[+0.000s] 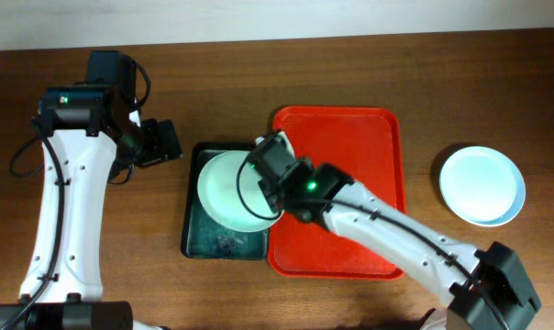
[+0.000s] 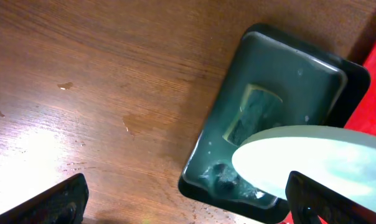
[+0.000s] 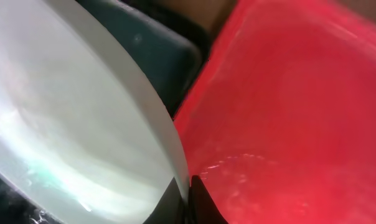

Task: Clean dirty plates on tray and stack at the side
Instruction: 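Lift the plate with the right gripper and dip it into the black tray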

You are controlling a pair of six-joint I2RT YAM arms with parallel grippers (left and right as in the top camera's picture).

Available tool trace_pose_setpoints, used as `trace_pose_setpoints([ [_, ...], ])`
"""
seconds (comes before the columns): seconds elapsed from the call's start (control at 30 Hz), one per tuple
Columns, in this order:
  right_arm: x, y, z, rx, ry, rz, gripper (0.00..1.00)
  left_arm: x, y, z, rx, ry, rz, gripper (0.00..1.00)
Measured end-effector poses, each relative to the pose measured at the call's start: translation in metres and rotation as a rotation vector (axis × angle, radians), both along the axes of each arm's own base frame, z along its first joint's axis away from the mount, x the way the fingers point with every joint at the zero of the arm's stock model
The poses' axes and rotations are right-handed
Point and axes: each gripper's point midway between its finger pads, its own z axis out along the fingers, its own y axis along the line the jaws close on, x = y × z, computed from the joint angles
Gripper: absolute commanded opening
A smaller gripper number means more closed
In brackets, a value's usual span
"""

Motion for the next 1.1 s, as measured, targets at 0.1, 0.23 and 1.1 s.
trace_pose_setpoints([
  [0.1,-0.006,0.004,0.025,-0.097,-0.162,-0.003,0.04,0.0,0.0,0.0,0.0,0.0,0.0,0.99],
  [0.23,-0.013,0.005,0.059,-0.184,-0.352,-0.026,0.04,0.0,0.0,0.0,0.0,0.0,0.0,1.0],
  [1.1,-0.034,0.008,0.105,-0.343,-0.643,-0.078,0.04,0.0,0.0,0.0,0.0,0.0,0.0,0.99],
])
